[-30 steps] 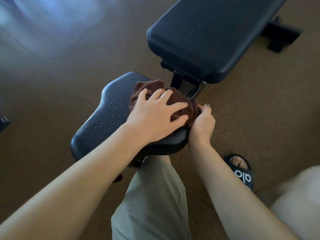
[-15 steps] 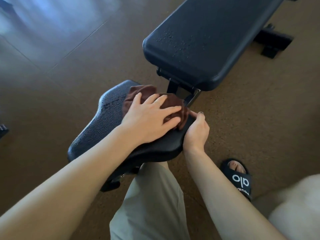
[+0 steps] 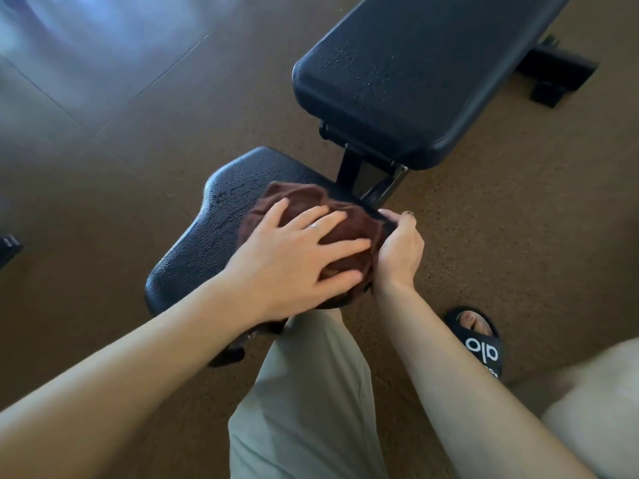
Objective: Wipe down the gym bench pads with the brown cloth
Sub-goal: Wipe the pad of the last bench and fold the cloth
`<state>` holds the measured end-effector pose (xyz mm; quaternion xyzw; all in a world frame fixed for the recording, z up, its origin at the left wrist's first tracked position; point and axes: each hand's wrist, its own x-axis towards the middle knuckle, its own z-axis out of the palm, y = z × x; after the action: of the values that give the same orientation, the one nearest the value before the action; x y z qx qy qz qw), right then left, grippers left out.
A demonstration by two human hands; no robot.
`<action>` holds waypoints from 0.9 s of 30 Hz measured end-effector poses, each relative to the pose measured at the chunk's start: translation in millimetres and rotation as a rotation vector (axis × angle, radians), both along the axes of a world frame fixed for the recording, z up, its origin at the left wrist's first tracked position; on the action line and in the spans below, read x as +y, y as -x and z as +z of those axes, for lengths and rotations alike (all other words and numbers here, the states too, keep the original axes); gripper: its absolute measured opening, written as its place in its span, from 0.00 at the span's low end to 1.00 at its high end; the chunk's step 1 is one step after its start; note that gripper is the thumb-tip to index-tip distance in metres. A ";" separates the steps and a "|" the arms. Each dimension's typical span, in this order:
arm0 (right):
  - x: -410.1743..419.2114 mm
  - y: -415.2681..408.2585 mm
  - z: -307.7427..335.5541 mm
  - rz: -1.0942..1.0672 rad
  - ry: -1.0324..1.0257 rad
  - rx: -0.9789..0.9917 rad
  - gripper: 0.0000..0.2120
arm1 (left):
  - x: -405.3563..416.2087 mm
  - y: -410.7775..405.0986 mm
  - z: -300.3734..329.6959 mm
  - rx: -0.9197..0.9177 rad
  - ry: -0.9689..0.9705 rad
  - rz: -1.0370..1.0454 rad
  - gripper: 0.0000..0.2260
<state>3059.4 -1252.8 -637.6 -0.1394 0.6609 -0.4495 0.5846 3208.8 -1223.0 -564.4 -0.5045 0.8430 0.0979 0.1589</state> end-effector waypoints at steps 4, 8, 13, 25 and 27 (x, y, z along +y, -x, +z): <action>-3.2 7.7 -4.2 -0.017 -0.071 -0.139 0.23 | -15.4 16.8 -11.7 0.011 0.048 -0.028 0.28; -0.7 9.0 -12.5 0.021 -0.038 -0.114 0.22 | 35.1 -25.5 2.8 -0.007 0.159 -0.108 0.24; -1.0 2.4 -8.4 0.049 -0.009 -0.055 0.17 | 59.6 -64.7 13.6 -0.045 0.190 -0.081 0.24; 0.6 0.0 -10.2 -0.002 -0.028 -0.013 0.20 | 27.9 -16.9 2.5 0.074 0.085 0.038 0.25; -0.1 -1.5 -9.6 -0.016 -0.021 -0.010 0.20 | 51.6 -29.3 6.7 0.044 0.149 -0.038 0.25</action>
<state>3060.9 -1252.9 -647.3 -0.1257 0.6636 -0.4479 0.5859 3238.1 -1171.5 -557.7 -0.4966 0.8606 0.0430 0.1044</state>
